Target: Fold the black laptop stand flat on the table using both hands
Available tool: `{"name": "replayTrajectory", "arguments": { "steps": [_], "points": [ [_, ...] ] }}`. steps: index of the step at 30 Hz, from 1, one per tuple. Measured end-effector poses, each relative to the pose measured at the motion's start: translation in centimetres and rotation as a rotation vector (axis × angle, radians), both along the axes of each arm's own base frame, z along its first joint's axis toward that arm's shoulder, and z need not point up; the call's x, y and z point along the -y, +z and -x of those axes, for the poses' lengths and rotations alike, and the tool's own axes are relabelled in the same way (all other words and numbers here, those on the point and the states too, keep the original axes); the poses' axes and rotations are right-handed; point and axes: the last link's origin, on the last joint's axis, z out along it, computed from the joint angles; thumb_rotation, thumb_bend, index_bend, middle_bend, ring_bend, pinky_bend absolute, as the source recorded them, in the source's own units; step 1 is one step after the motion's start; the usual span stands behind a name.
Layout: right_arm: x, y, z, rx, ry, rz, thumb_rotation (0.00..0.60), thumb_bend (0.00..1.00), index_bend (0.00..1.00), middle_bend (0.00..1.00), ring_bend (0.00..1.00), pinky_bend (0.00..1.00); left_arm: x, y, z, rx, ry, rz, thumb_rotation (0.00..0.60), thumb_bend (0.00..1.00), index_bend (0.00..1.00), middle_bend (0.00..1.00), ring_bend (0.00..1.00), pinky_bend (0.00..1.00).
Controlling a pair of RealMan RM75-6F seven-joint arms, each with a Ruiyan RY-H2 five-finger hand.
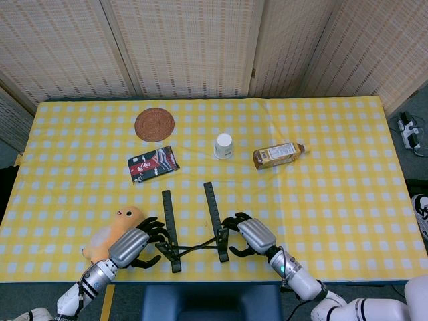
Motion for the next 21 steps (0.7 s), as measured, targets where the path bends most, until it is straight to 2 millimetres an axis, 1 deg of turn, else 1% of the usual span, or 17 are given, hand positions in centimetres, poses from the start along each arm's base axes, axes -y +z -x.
{"name": "replayTrajectory", "arguments": {
  "steps": [10, 21],
  "points": [
    [-0.03, -0.03, -0.13, -0.014, -0.011, -0.013, 0.600, 0.39, 0.47, 0.28, 0.28, 0.12, -0.08, -0.01, 0.16, 0.006, 0.004, -0.003, 0.600, 0.42, 0.54, 0.34, 0.17, 0.10],
    [-0.10, -0.47, -0.29, -0.008, -0.016, -0.028, 0.600, 0.39, 0.47, 0.28, 0.28, 0.12, -0.06, -0.06, 0.32, 0.007, 0.009, -0.002, 0.600, 0.42, 0.54, 0.34, 0.17, 0.10]
  ]
}}
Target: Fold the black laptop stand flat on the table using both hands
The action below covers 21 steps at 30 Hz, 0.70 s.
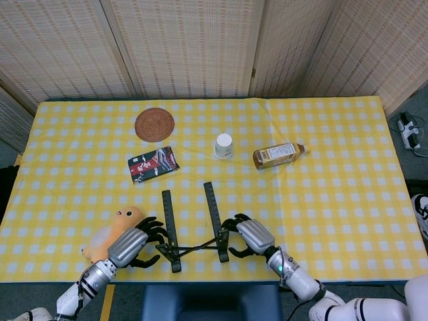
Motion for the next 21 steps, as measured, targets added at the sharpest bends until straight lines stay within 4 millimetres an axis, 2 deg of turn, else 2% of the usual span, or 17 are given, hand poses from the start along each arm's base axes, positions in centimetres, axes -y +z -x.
{"name": "replayTrajectory", "arguments": {
  "steps": [18, 21],
  "points": [
    [-0.38, -0.54, -0.19, 0.009, 0.004, -0.020, 0.600, 0.39, 0.51, 0.30, 0.29, 0.12, -0.07, -0.04, 0.17, 0.003, 0.006, -0.001, 0.600, 0.42, 0.54, 0.34, 0.17, 0.10],
    [-0.45, -0.66, -0.27, 0.012, 0.004, -0.021, 0.600, 0.42, 0.52, 0.31, 0.30, 0.12, -0.06, -0.02, 0.19, 0.004, 0.006, -0.002, 0.600, 0.43, 0.54, 0.34, 0.17, 0.10]
  ]
}}
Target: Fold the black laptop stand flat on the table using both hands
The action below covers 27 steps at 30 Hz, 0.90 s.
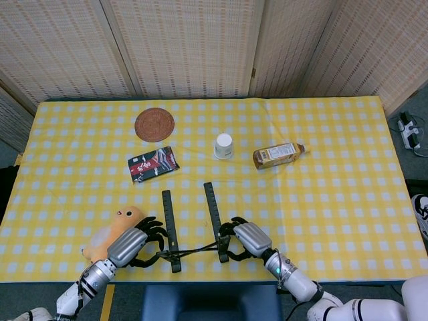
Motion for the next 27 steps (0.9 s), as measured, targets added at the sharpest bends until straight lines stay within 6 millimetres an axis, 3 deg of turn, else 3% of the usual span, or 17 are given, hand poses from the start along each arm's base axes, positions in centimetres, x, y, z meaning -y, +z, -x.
{"name": "replayTrajectory", "arguments": {
  "steps": [8, 20, 27],
  "points": [
    [-0.2, -0.1, -0.1, 0.007, 0.003, -0.003, 0.600, 0.45, 0.52, 0.32, 0.30, 0.12, 0.0, 0.2, 0.1, 0.005, 0.000, -0.007, 0.600, 0.42, 0.51, 0.33, 0.17, 0.09],
    [-0.3, 0.5, -1.7, 0.097, 0.041, -0.005, 0.600, 0.45, 0.04, 0.18, 0.24, 0.12, 0.2, 1.3, 0.1, 0.001, -0.034, -0.053, 0.600, 0.39, 0.28, 0.22, 0.08, 0.02],
    [0.9, 0.8, -3.2, 0.156, 0.037, 0.044, 0.600, 0.45, 0.00, 0.09, 0.18, 0.11, 0.1, 2.3, 0.1, 0.002, -0.051, -0.105, 0.600, 0.38, 0.17, 0.14, 0.01, 0.00]
  ]
}}
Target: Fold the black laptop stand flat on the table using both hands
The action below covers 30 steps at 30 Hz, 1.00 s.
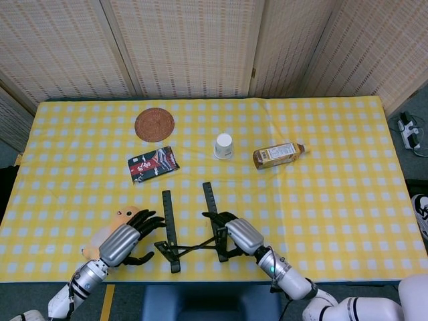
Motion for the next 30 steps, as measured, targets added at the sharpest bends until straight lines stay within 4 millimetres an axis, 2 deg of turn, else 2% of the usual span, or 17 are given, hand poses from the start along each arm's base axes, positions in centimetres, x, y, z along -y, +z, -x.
{"name": "replayTrajectory", "arguments": {
  "steps": [7, 11, 24, 30],
  "points": [
    [2.0, -0.1, -0.8, 0.004, -0.034, 0.056, 0.600, 0.45, 0.00, 0.00, 0.07, 0.02, -0.5, 1.9, 0.2, -0.001, -0.006, -0.087, 0.600, 0.37, 0.14, 0.11, 0.00, 0.00],
    [3.5, -0.3, -0.9, -0.008, -0.077, 0.095, 0.600, 0.45, 0.00, 0.00, 0.01, 0.00, -0.9, 2.8, 0.3, 0.001, 0.002, -0.123, 0.600, 0.37, 0.14, 0.11, 0.00, 0.00],
    [7.5, 0.1, -0.9, 0.047, -0.182, 0.212, 0.600, 0.45, 0.00, 0.00, 0.00, 0.00, -1.7, 3.4, 0.5, -0.008, 0.003, -0.159, 0.600, 0.37, 0.13, 0.11, 0.00, 0.00],
    [7.5, 0.8, -0.5, 0.009, -0.138, 0.248, 0.600, 0.45, 0.00, 0.00, 0.00, 0.00, -2.2, 3.4, 0.7, -0.033, -0.008, -0.168, 0.600, 0.37, 0.14, 0.11, 0.00, 0.00]
  ]
}}
